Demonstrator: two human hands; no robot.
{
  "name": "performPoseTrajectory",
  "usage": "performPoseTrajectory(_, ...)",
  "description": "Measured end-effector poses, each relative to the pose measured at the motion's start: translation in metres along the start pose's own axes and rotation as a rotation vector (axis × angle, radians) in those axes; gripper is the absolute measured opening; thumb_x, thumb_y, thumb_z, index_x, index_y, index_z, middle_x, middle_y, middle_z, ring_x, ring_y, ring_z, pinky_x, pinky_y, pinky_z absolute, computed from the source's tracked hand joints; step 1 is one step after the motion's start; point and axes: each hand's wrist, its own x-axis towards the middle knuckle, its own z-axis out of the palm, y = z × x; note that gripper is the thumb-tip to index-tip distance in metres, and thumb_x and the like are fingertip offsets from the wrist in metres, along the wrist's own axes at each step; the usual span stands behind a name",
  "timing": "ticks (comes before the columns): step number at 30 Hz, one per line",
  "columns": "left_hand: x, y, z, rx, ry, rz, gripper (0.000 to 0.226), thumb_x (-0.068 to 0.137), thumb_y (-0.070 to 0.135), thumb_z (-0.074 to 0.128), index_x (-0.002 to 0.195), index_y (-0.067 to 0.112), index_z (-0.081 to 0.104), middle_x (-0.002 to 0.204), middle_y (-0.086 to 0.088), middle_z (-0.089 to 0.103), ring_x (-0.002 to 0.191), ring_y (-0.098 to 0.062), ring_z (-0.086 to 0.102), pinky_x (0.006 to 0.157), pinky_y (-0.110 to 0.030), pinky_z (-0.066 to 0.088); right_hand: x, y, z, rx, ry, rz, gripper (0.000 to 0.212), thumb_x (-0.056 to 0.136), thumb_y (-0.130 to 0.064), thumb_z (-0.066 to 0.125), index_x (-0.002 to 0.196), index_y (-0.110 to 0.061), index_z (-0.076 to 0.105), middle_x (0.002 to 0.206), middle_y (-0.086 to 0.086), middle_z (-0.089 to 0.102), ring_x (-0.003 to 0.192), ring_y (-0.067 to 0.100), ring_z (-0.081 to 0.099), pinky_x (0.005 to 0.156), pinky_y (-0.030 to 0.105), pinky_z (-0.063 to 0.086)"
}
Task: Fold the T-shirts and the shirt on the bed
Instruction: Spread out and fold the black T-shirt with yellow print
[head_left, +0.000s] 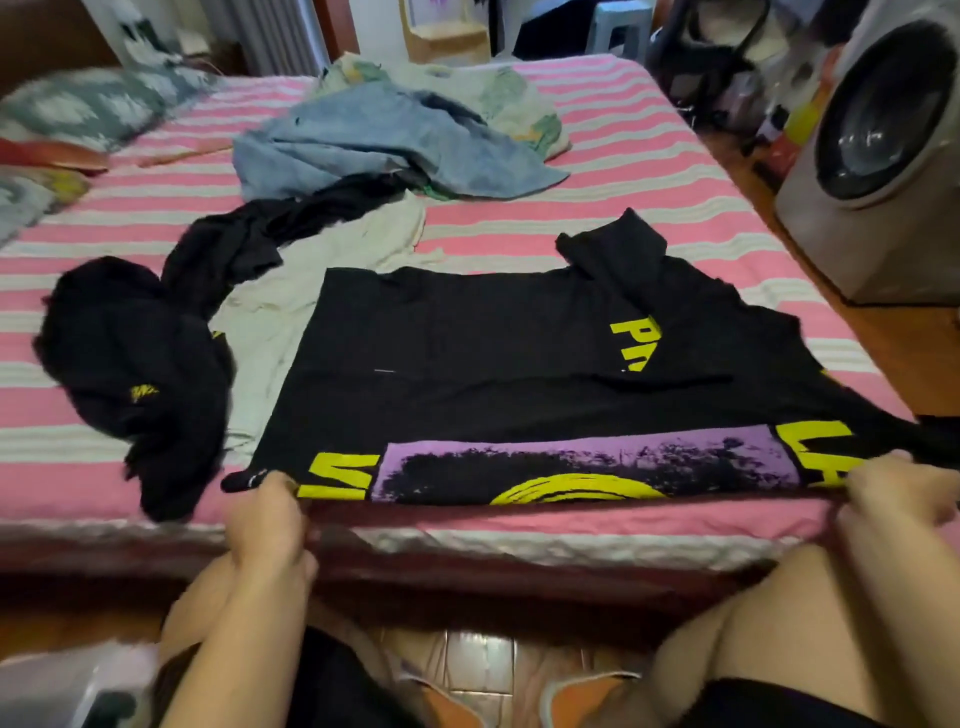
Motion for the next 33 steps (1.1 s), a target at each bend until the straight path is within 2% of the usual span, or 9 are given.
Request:
performPoseTrajectory(3,-0.006,0.000,-0.008,-0.001,0.088,0.074,0.012,0.078,0.016,0.055,0.090,0.016,0.059,0.080,-0.009,0.059,0.058,-0.022,0.049,0.043,-0.025,0.045,-0.032,-0.003,-0.004,-0.153,0.073,-0.253,0.060,0.085,-0.019,0.046,0.144,-0.012,0.037,0.149,0.021,0.042,0.138,0.046,0.038,0.110,0.062,0.035)
performPoseTrajectory(5,-0.008,0.005,-0.013,0.102,0.217,0.199,0.036,0.082,0.016,0.060,0.117,0.010,0.058,0.108,-0.008,0.062,0.086,-0.027,0.058,0.077,-0.038,0.051,-0.066,-0.013,-0.001,-0.178,0.112,-0.508,0.062,0.079,-0.013,0.047,0.140,-0.012,0.037,0.148,0.023,0.040,0.136,0.047,0.037,0.110,0.062,0.033)
performPoseTrajectory(7,-0.005,0.009,-0.019,0.340,0.219,0.378,0.038,0.088,0.014,0.061,0.125,0.009,0.055,0.125,-0.015,0.053,0.107,-0.032,0.054,0.095,-0.040,0.042,-0.106,-0.014,0.022,-0.245,-0.028,-0.915,0.057,0.075,-0.009,0.048,0.132,-0.005,0.050,0.139,0.026,0.047,0.128,0.046,0.041,0.109,0.055,0.031)
performPoseTrajectory(10,0.022,0.008,-0.023,0.836,0.061,0.494,0.036,0.090,0.023,0.063,0.124,0.012,0.060,0.132,-0.020,0.054,0.123,-0.039,0.049,0.104,-0.047,0.040,-0.168,-0.019,0.071,-0.411,-0.499,-1.302,0.048,0.085,-0.014,0.052,0.131,-0.003,0.059,0.130,0.022,0.059,0.121,0.042,0.049,0.109,0.050,0.036)
performPoseTrajectory(15,0.044,0.006,-0.043,0.875,-0.003,0.470,0.021,0.094,0.031,0.064,0.090,0.011,0.058,0.097,-0.013,0.063,0.098,-0.038,0.060,0.080,-0.043,0.044,-0.238,-0.041,0.140,-0.634,-0.901,-1.443,0.051,0.097,-0.028,0.057,0.145,-0.013,0.049,0.148,0.010,0.050,0.137,0.031,0.042,0.116,0.043,0.033)
performPoseTrajectory(19,0.045,0.010,-0.057,0.788,-0.041,0.379,0.024,0.095,0.032,0.068,0.090,0.013,0.053,0.088,-0.006,0.059,0.087,-0.031,0.055,0.074,-0.037,0.038,-0.306,-0.067,0.180,-0.727,-1.126,-1.429,0.057,0.098,-0.039,0.054,0.150,-0.017,0.043,0.149,0.009,0.050,0.135,0.036,0.044,0.112,0.047,0.038)
performPoseTrajectory(25,0.058,0.021,-0.070,0.637,-0.211,0.349,0.019,0.093,0.020,0.073,0.077,0.019,0.064,0.076,0.000,0.064,0.072,-0.014,0.056,0.065,-0.025,0.042,-0.408,-0.090,0.229,-0.750,-1.215,-1.528,0.058,0.097,-0.052,0.051,0.144,-0.018,0.050,0.139,0.012,0.055,0.125,0.039,0.048,0.104,0.048,0.044)
performPoseTrajectory(28,0.060,0.025,-0.073,0.667,-0.301,0.327,0.018,0.096,0.027,0.070,0.081,0.016,0.070,0.076,0.006,0.067,0.071,-0.007,0.059,0.063,-0.014,0.042,-0.440,-0.094,0.240,-0.819,-1.292,-1.510,0.052,0.096,-0.053,0.055,0.137,-0.021,0.056,0.134,0.007,0.060,0.125,0.035,0.051,0.102,0.048,0.045)
performPoseTrajectory(33,0.066,0.028,-0.076,0.748,-0.383,0.252,0.032,0.097,0.035,0.067,0.077,0.010,0.064,0.065,0.012,0.060,0.064,-0.008,0.054,0.060,-0.021,0.038,-0.452,-0.096,0.243,-0.611,-1.502,-1.393,0.012,0.097,-0.029,0.062,0.101,-0.019,0.066,0.100,0.001,0.066,0.100,0.024,0.062,0.087,0.034,0.046)
